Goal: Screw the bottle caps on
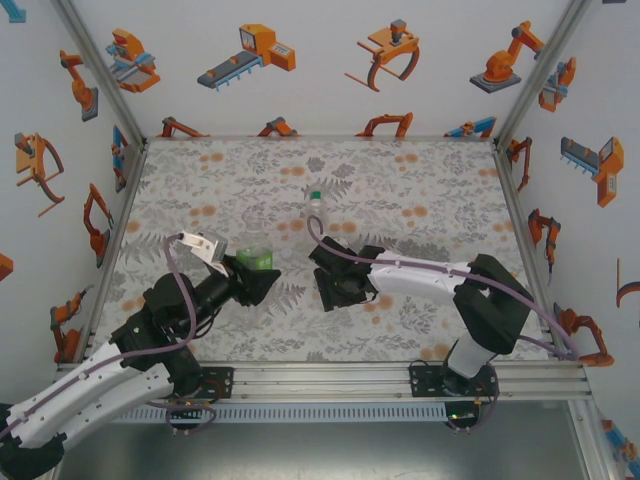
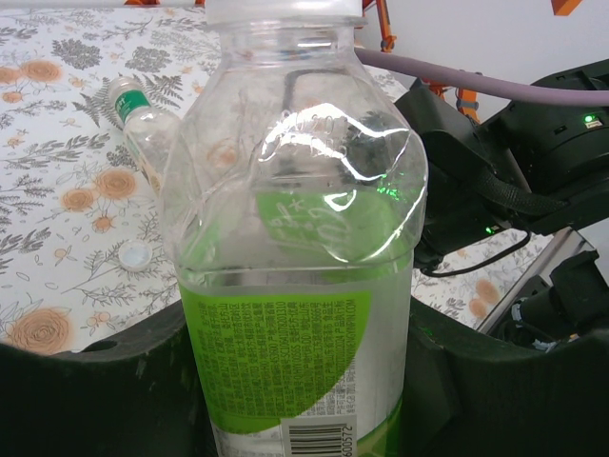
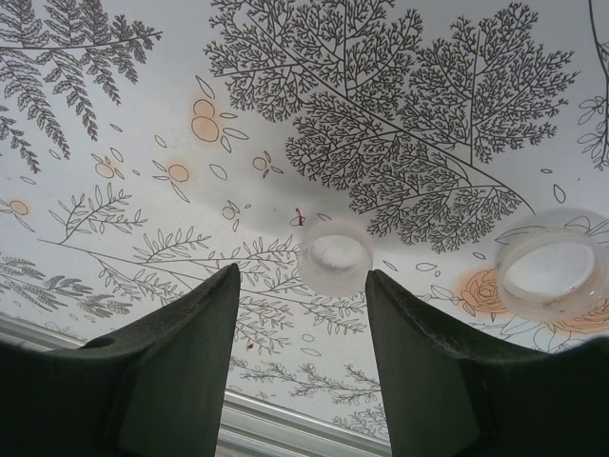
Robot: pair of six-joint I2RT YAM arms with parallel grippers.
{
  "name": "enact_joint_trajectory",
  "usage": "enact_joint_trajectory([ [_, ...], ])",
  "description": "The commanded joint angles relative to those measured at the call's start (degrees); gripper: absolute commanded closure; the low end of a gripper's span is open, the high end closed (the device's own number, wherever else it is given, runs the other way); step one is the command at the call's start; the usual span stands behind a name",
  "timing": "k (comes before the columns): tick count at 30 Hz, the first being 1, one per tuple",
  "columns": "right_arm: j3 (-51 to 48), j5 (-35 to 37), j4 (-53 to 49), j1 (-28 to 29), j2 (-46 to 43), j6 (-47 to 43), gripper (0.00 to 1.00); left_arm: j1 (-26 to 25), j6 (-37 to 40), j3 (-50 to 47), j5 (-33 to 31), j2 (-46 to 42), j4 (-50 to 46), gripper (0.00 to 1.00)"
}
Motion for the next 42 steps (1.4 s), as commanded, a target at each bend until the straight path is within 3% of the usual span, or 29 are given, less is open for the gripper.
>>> enact_joint_trajectory([
  [1,-0.2,0.4,-0.5,-0.2,0.7,0.1,0.47,0.2,0.2,1.6,-0.2,-0.6,0.2,1.0],
  [21,-1.0,-0.3,0.7,-0.1,2.7,0.3,0.48,0.2,0.4,1.9,-0.2,0.4,0.7,1.0],
  [42,-3.1,-1.1,2.9,-0.1,2.8,1.2,0.6,0.2,0.5,2.9,0.8,3.4,1.8,1.0],
])
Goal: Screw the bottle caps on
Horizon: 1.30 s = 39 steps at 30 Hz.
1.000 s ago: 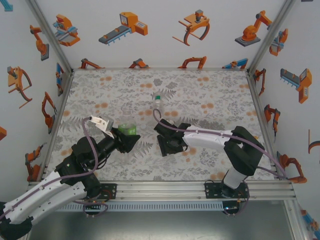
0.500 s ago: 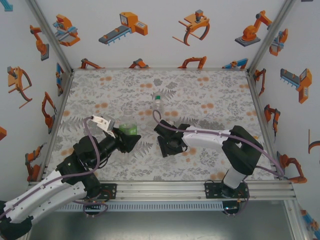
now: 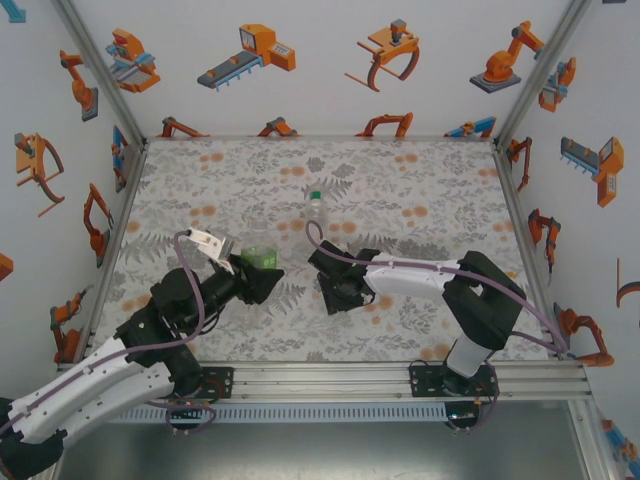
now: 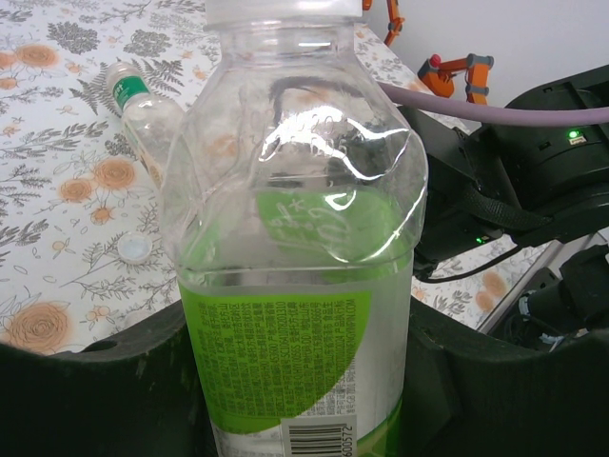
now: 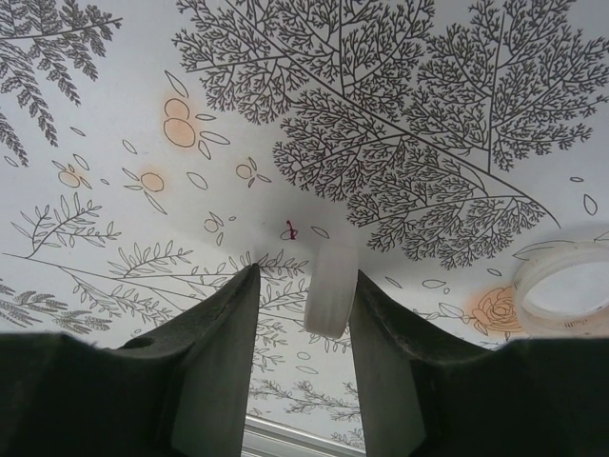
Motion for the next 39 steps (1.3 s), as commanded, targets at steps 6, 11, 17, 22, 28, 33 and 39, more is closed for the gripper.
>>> enact_joint_trajectory([
  [6,-1.6,-0.8,0.8,-0.2,0.3,0.4,0.61,0.3,0.3,2.2,0.6,1.1,1.8,1.0],
  [11,-1.7,-1.3,1.2,-0.2,0.0,0.3,0.66,0.2,0.0,2.6,1.0,1.9,1.5,1.0],
  [17,-1.8,-2.6,2.4,-0.2,0.1,0.4,0.71,0.2,-0.7,3.4,0.7,3.2,0.4,1.0],
  [22,-1.9,-4.0,3.3,-0.5,-0.3,0.4,0.72,0.5,-2.0,3.6,0.6,4.6,-0.2,1.0],
  [28,-3.2,-6.4,5.5,-1.5,-1.3,1.1,0.74,1.9,-3.1,5.4,3.3,7.8,-1.7,1.0],
  [33,-5.1,-9.8,8.6,-3.2,-2.5,1.9,0.75,4.7,-5.3,6.1,6.6,10.5,-1.8,1.0],
  [39,-11.8,-19.3,20.0,-8.3,-5.0,5.5,0.77,11.7,-8.9,7.4,15.3,14.1,-2.6,1.0],
])
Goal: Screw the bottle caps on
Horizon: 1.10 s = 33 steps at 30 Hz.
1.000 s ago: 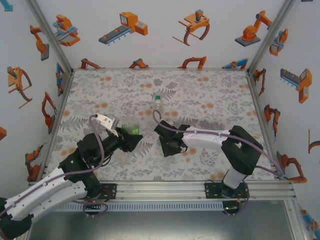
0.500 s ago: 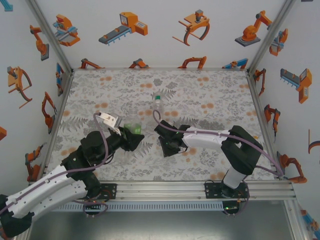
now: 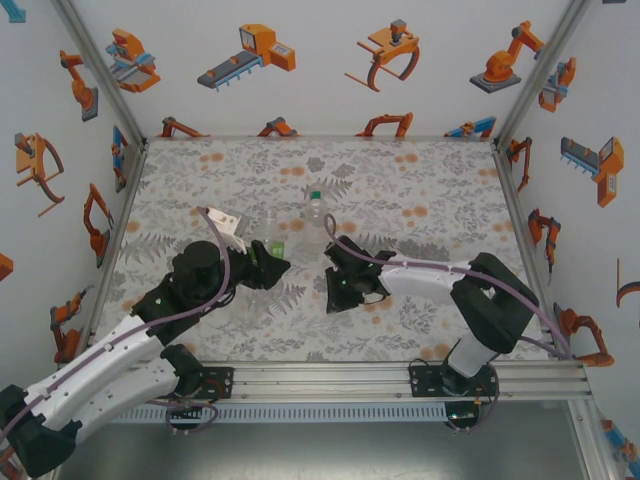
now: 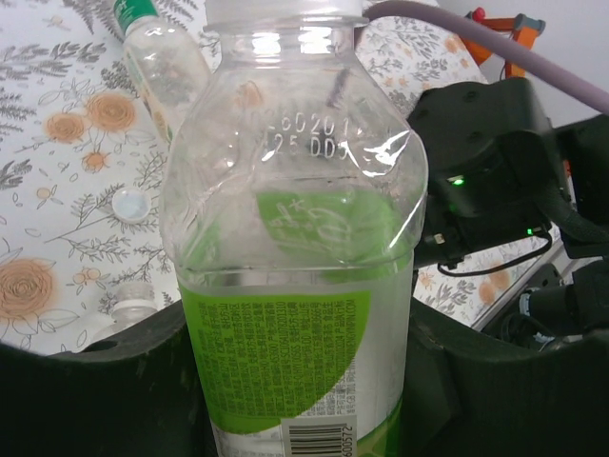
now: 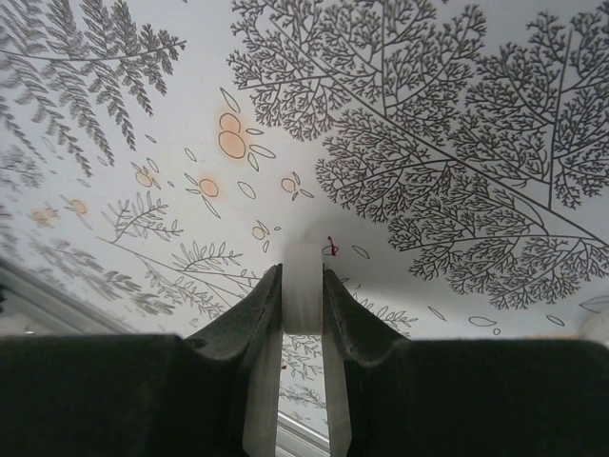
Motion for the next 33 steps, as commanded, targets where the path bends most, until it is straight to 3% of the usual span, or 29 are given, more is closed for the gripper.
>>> enact_joint_trajectory([
  [1,-3.9,-6.6,7.7,-2.7,-1.2,3.3,0.77,2.6,-3.1,2.3,7.1,1.0,0.6,1.0],
  [6,-7.5,-13.7,15.7,-6.3,-0.5,6.6,0.76,4.3,-3.3,3.4,9.9,2.7,1.5,1.0],
  [11,-10.3,-15.3,17.2,-9.3,-0.4,8.0,0.71,4.8,-3.3,4.2,11.1,3.7,1.5,1.0],
  [19,-12.9,-14.2,13.0,-13.0,-1.5,6.1,0.63,5.1,-3.7,4.0,11.3,3.9,1.5,1.0],
  [33,-7.1,-4.9,-1.9,-12.5,-9.1,1.3,0.54,5.2,-2.9,3.9,11.1,4.0,0.6,1.0],
])
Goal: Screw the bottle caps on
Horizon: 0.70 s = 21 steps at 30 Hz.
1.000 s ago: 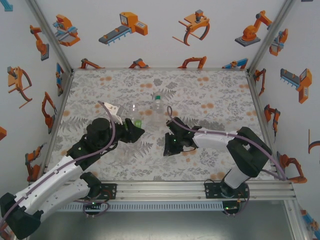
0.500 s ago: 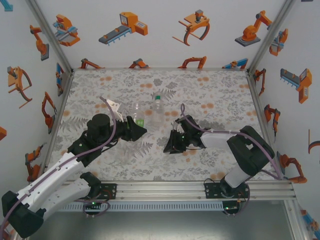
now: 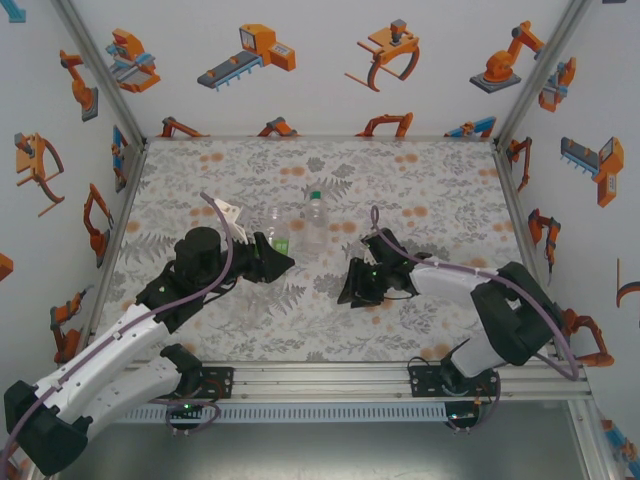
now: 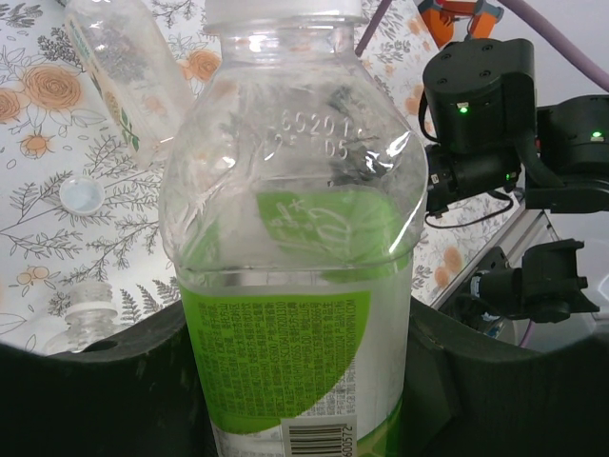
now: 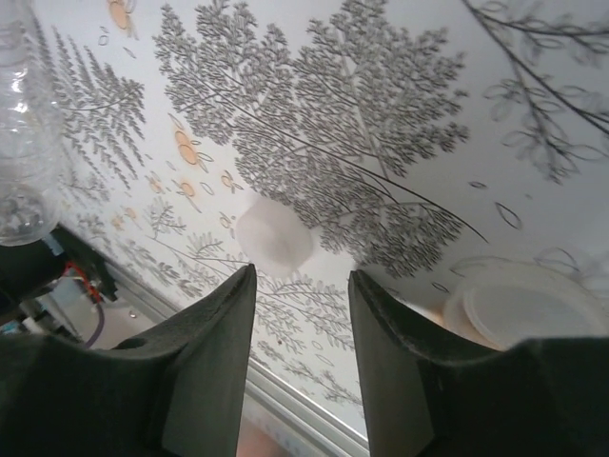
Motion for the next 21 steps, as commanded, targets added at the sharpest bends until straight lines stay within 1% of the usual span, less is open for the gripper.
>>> enact_joint_trajectory([
  [1,3.2,6.4,-8.3,1.0,-2.6,-2.8,0.53,0.4,0.1,1.6,0.6,-0.3,0.2,1.0],
  [9,9.9,17.9,-17.0,7.4,-4.0,-5.1,0.44,0.6,0.7,0.9,0.0,-2.3,-1.5,1.0],
  [13,12.6,23.2,-20.2,10.9,-3.0,-5.5,0.43,0.7,0.7,0.2,-0.9,-4.1,-2.4,1.0],
  [21,16.6,28.3,-23.4,15.9,0.0,-5.9,0.42,0.8,1.1,-0.6,-1.5,-6.7,-4.6,1.0],
])
